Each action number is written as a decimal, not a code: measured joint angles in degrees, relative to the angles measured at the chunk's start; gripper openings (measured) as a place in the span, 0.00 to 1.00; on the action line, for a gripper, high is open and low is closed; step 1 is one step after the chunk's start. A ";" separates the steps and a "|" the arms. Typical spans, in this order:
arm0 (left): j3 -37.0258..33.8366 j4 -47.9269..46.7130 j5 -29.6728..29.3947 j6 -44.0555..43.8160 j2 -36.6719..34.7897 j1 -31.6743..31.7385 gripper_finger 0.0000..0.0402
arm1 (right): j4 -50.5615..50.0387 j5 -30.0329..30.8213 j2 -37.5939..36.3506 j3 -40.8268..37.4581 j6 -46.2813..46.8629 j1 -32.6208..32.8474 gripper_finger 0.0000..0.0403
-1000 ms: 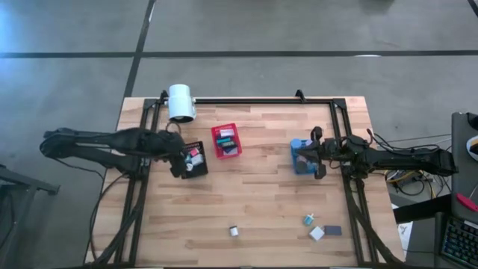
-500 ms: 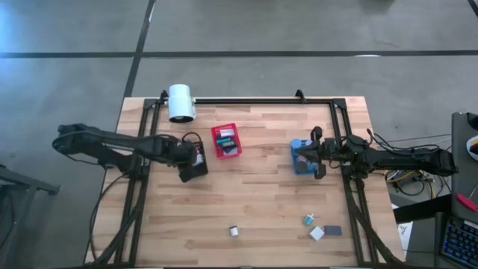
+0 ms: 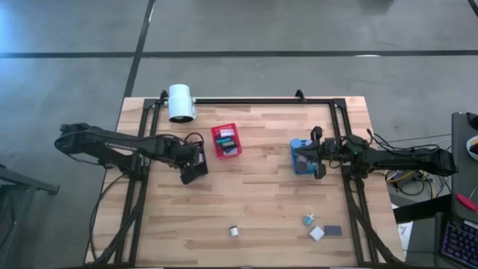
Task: Pick & Place Office items
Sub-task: Put the left white black charger adapter into the black bin, then put the purple digital clock into the red bin
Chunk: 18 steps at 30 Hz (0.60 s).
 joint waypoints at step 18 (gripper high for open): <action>6.86 8.53 -0.42 17.02 -19.42 0.07 0.50 | -0.01 -0.02 0.02 0.00 0.01 0.00 0.02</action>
